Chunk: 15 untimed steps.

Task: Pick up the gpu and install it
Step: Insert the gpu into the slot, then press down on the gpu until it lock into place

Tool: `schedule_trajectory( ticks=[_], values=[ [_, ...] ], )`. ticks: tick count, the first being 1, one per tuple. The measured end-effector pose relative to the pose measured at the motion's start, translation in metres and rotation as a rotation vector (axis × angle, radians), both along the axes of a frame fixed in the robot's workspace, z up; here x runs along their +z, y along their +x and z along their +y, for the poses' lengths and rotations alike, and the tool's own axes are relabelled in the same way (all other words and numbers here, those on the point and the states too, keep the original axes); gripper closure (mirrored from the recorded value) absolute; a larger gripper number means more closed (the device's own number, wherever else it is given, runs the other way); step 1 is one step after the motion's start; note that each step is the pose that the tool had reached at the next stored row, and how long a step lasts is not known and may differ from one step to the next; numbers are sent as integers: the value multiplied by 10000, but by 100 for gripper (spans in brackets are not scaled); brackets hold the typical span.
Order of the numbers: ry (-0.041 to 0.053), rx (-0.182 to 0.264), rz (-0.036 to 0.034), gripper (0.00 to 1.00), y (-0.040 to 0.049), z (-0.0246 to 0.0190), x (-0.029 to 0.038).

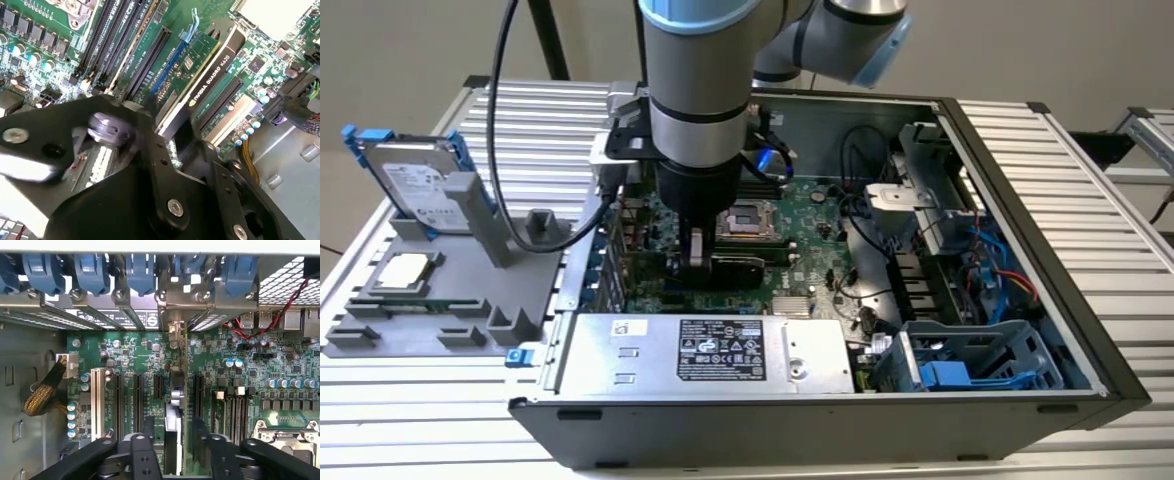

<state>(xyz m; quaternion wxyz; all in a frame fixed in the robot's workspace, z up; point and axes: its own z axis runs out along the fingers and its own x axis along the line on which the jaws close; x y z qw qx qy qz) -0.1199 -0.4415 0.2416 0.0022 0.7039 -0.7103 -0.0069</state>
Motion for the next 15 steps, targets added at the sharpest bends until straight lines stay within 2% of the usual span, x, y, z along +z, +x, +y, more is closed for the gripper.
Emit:
schedule_trajectory(
  ticks=[2,11,12,13,15],
  values=[
    [-3,-1,3,0,0,0,7],
    [-3,0,2,0,1,0,411],
    [-7,0,3,0,1,0,425],
    [-5,1,-1,100,1,0,423],
    [-13,1,1,100,1,0,424]
  ],
)
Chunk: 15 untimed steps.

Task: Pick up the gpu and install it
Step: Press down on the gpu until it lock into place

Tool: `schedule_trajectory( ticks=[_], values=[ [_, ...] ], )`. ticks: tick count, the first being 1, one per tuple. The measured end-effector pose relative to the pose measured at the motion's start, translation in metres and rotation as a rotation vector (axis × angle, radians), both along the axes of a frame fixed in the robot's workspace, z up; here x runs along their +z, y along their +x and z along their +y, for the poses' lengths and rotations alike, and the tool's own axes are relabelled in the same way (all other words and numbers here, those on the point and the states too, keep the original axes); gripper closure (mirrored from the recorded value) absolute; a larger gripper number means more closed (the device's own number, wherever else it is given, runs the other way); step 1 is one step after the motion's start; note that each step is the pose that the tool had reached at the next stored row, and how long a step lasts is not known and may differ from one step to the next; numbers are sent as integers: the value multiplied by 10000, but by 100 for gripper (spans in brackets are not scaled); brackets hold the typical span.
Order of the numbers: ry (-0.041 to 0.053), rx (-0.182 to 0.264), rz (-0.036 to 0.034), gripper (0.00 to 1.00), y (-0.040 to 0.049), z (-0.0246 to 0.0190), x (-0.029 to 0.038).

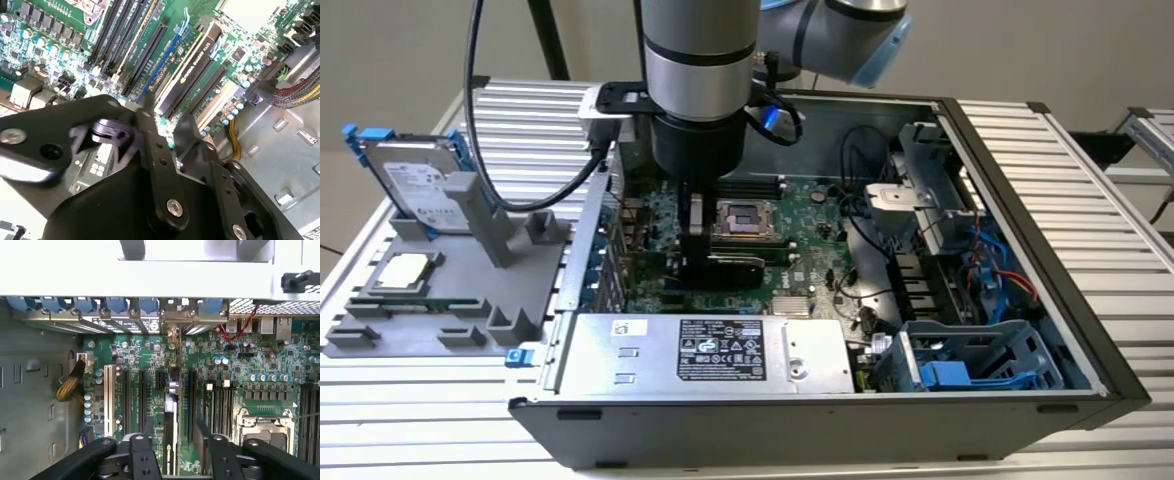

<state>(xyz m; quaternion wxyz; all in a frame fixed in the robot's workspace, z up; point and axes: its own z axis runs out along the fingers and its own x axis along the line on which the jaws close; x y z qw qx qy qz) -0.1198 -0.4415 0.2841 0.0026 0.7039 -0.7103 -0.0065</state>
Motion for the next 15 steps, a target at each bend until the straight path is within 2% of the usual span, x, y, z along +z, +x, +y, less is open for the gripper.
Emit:
schedule_trajectory(
  ticks=[11,13,15],
  values=[
    [-34,-1,0,100,-1,0,0],
    [-82,-1,0,100,0,0,0],
    [-88,-1,1,100,-1,0,0]
  ],
)
